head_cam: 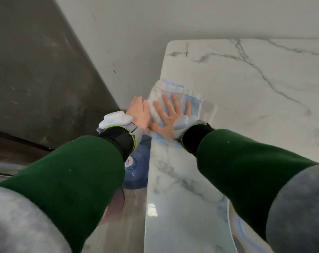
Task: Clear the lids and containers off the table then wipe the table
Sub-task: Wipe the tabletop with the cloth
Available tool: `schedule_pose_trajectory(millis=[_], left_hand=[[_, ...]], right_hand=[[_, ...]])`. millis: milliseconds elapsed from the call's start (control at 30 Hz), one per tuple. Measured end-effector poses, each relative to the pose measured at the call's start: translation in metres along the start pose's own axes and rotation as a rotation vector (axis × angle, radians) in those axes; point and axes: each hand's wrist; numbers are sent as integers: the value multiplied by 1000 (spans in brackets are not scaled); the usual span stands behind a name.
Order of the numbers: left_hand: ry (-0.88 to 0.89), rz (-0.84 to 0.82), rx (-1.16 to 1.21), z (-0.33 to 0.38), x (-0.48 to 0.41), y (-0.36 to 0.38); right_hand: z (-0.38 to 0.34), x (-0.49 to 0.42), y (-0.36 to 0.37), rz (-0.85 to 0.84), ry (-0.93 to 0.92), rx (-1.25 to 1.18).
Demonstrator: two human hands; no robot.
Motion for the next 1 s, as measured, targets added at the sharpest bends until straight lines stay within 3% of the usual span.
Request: schedule_pose_trajectory(millis=[167,500,633,733,833,900,1000], left_hand=[[59,-89,-60,23,21,6],[179,-135,-164,57,84,38],[90,-132,-194,84,101,38],[68,-103,-144,113,113,42],[86,-124,-141,140,122,49],[105,-102,-135,159,128,57],[67,-29,-93,178,134,65]], right_hand=[[13,53,12,-60,-37,-42],[75,121,-10,-327,-98,165],[68,149,-18,-338,-306,272],[76,157,-27,-393,-273,3],[100,153,-50,-172,-287,-55],[131,149,-69,-196,-285,-136],[188,136,-79,-194,-61,-173]])
Point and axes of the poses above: each hand's wrist, its own x-axis away from the middle knuckle, its own y-axis out of the palm, z = x × y, and after that the axes turned 14 degrees about y, right-handed
